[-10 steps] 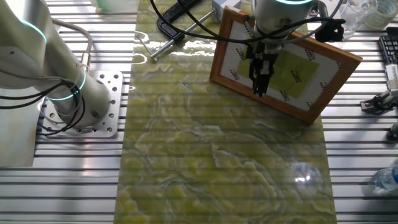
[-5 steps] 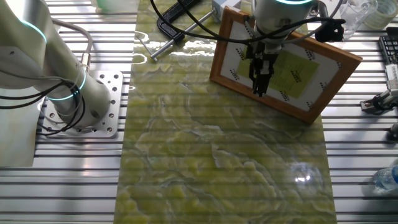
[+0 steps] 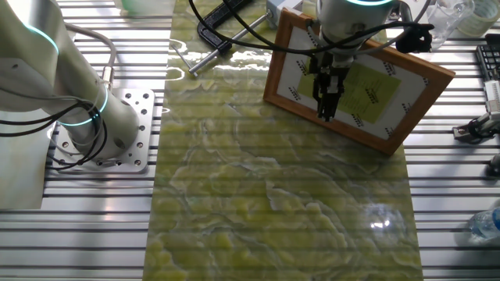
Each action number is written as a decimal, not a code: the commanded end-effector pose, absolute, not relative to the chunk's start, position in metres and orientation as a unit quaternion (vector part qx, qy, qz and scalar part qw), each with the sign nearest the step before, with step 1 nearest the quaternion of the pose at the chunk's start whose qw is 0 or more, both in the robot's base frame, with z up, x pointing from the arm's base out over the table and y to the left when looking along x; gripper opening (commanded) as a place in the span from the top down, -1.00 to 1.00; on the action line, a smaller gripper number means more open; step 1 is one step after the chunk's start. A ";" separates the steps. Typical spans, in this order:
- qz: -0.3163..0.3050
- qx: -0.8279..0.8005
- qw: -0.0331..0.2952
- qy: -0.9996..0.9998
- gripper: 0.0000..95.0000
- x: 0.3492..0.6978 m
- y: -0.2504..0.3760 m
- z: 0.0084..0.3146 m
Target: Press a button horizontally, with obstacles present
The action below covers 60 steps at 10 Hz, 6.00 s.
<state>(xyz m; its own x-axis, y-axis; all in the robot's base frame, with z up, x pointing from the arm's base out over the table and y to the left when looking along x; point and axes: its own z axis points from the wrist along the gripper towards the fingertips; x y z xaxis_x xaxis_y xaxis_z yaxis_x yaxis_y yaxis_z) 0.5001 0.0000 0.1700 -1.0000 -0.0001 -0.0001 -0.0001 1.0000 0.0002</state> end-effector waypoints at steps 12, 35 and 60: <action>-0.026 -0.059 0.001 0.998 1.00 0.503 0.003 0.176; -0.063 -0.169 0.076 0.981 1.00 0.561 0.078 0.280; -0.040 -0.223 0.035 0.973 1.00 0.594 0.152 0.220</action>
<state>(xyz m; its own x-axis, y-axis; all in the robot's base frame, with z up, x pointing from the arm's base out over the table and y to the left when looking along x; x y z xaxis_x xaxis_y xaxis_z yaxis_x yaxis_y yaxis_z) 0.5908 0.1509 0.2208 -0.8999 -0.4312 -0.0646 -0.4236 0.8997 -0.1054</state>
